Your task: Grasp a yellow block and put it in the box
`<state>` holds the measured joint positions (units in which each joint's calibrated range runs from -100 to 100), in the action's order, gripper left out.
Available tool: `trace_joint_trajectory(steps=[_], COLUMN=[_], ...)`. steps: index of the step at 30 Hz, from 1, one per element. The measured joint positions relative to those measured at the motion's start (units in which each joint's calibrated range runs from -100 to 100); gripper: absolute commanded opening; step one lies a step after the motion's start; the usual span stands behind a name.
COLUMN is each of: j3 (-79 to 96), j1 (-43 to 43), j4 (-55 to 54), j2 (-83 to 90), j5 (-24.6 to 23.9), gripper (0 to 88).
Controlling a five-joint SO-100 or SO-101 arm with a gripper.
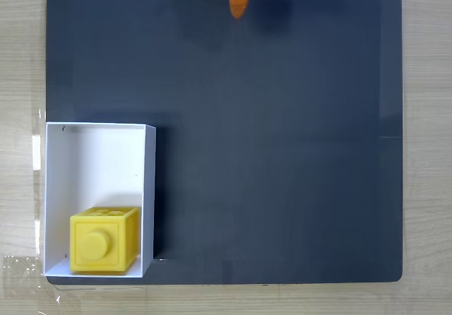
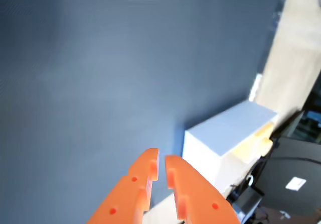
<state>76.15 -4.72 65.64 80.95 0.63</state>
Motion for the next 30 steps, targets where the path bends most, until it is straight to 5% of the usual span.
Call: trace_joint_trajectory(steps=[6,30], j3=[14.18,15.63], j1=[-0.09,-0.09], j4=[7.96,8.22], j2=[17.36,17.7], j5=[1.32,1.27], gripper=[1.4,1.4])
